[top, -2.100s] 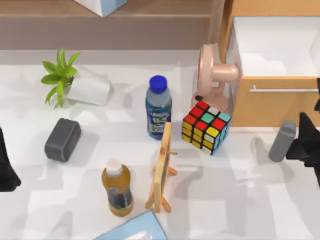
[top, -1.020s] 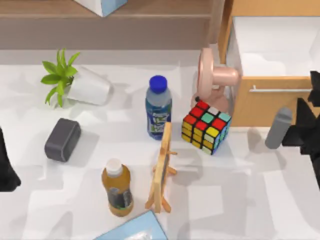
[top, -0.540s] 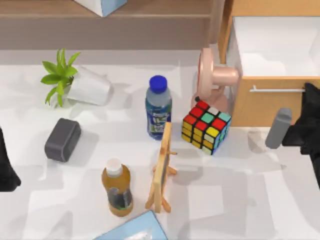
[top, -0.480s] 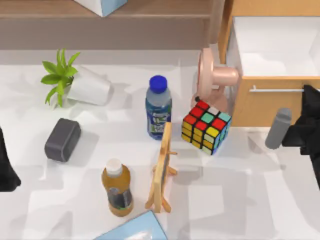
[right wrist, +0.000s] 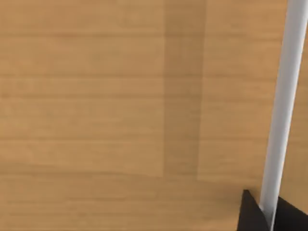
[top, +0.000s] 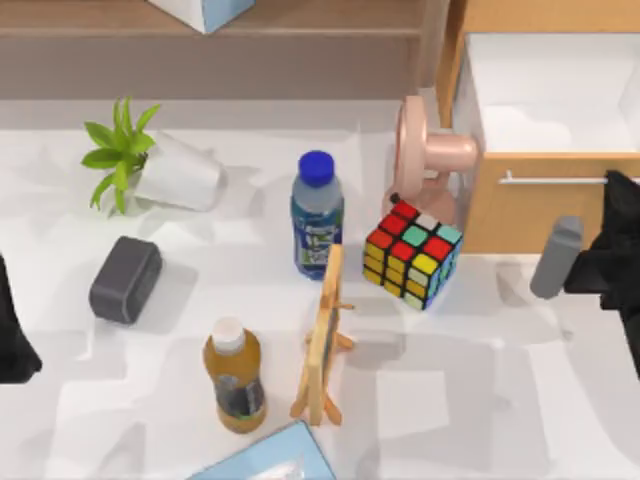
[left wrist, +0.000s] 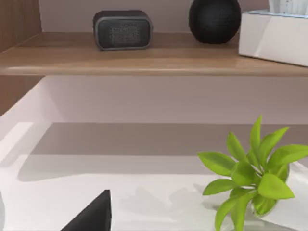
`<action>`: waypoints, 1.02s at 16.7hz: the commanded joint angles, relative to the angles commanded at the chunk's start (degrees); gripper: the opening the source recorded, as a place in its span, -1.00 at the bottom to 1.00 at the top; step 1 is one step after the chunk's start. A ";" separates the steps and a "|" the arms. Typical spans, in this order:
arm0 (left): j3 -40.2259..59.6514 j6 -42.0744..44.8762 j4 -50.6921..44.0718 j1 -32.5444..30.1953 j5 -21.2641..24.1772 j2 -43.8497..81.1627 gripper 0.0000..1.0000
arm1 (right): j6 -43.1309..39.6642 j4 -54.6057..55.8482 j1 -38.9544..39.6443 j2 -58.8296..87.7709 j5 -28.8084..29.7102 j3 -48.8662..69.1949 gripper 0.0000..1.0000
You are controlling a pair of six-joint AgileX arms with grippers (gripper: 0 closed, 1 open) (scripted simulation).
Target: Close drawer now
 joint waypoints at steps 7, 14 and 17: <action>0.00 0.00 0.00 0.00 0.00 0.00 1.00 | 0.01 -5.56 -2.56 2.43 -2.11 8.52 -1.00; 0.00 0.00 0.00 0.00 0.00 0.00 1.00 | -0.08 -9.78 -4.03 4.40 -3.96 14.26 -1.00; 0.00 0.00 0.00 0.00 0.00 0.00 1.00 | 0.08 -10.13 -4.06 4.47 -3.93 14.86 -1.00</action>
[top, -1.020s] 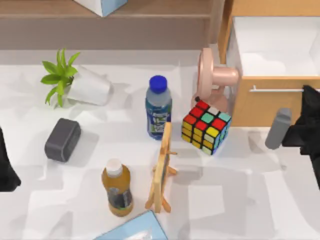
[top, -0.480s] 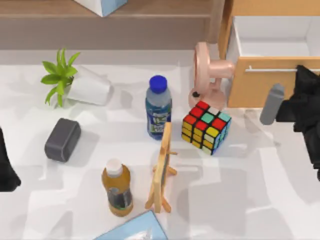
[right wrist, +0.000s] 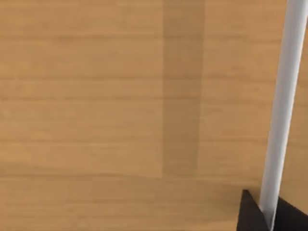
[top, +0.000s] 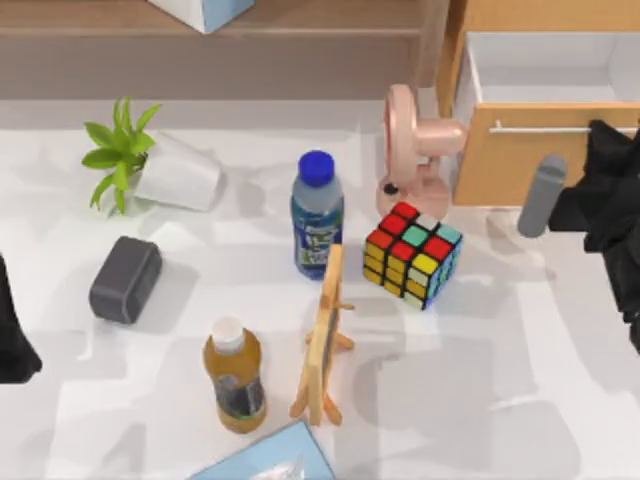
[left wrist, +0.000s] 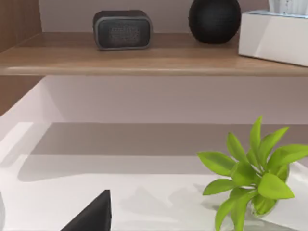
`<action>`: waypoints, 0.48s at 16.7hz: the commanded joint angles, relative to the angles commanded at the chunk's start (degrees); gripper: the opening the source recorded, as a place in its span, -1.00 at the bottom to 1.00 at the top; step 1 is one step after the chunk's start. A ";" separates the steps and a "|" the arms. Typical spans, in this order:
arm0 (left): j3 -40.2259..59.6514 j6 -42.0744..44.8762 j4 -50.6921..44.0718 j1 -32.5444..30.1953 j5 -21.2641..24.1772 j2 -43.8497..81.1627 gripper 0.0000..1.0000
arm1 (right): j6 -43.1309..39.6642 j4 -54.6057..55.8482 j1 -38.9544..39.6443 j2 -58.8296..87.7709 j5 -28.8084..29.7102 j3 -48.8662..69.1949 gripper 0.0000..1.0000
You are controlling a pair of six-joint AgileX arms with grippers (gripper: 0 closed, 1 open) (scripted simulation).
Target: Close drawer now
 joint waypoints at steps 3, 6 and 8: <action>0.00 0.00 0.00 0.00 0.00 0.00 1.00 | -0.02 -2.34 -0.89 1.59 -0.56 4.28 -1.00; 0.00 0.00 0.00 0.00 0.00 0.00 1.00 | -0.02 -5.76 -1.92 3.91 -1.49 9.75 -1.00; 0.00 0.00 0.00 0.00 0.00 0.00 1.00 | -0.05 -7.73 -2.37 5.21 -2.13 12.78 -1.00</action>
